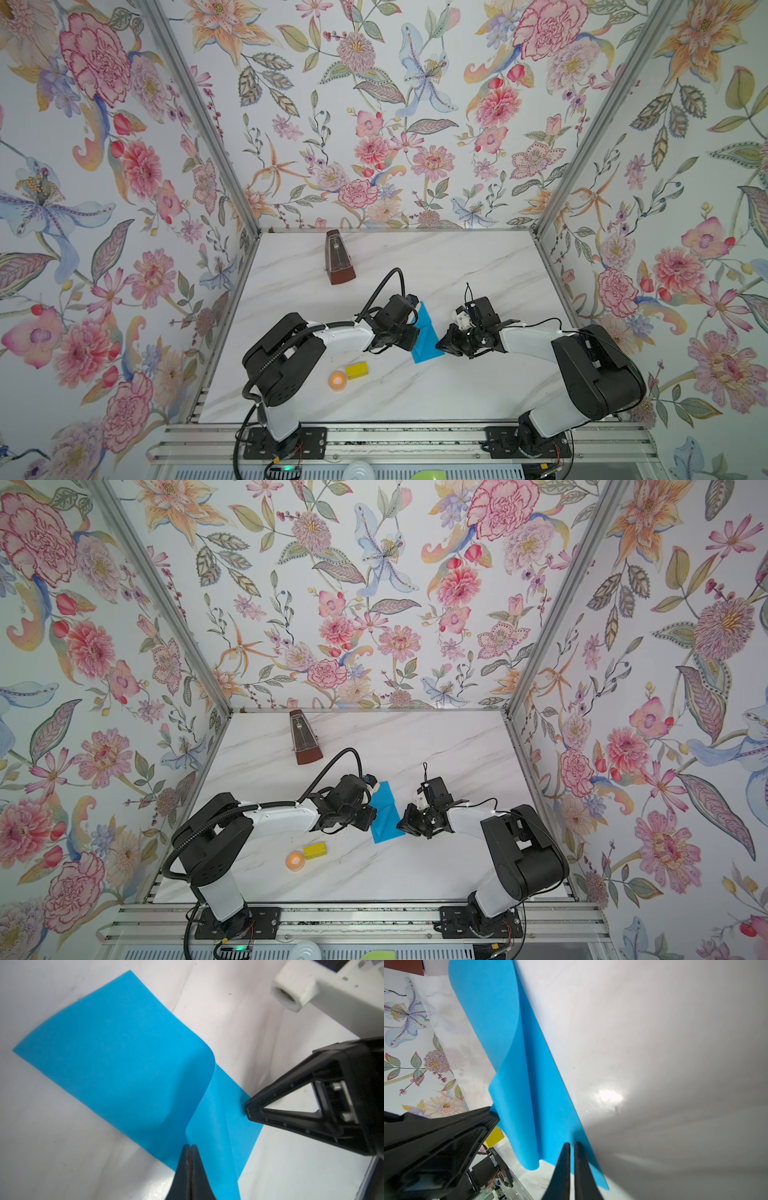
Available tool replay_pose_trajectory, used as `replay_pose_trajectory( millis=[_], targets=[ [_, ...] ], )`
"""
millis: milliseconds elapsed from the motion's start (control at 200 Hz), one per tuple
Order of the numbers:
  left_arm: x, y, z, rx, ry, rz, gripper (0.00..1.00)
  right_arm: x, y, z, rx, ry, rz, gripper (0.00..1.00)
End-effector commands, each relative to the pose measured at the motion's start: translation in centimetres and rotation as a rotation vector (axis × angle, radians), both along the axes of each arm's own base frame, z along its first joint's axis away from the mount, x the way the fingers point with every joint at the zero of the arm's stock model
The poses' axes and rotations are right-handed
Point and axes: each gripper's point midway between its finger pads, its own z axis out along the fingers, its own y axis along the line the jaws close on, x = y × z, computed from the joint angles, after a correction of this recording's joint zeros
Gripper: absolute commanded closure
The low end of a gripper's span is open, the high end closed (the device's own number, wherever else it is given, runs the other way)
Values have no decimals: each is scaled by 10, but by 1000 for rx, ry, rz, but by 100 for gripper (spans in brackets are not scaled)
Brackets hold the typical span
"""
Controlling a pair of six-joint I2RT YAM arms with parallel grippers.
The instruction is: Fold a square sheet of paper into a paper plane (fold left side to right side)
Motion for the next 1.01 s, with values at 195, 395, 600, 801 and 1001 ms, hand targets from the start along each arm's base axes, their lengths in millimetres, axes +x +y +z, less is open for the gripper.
replay_pose_trajectory(
  millis=[195, 395, 600, 801, 1001],
  targets=[
    [17, 8, -9, 86, -21, 3, 100, -16, -11, -15, -83, 58, 8, 91],
    [19, 8, -12, 93, -16, -4, 100, -16, -11, -15, -84, 60, 9, 91],
    [21, 9, -18, 106, -9, -1, 100, -17, -11, -16, -85, 62, 12, 91],
    [21, 11, -24, 113, -2, 3, 100, -17, -12, -16, -88, 63, 10, 91],
    [20, 16, -27, 126, 1, 10, 100, -16, -13, -15, -94, 60, 15, 90]
  ],
)
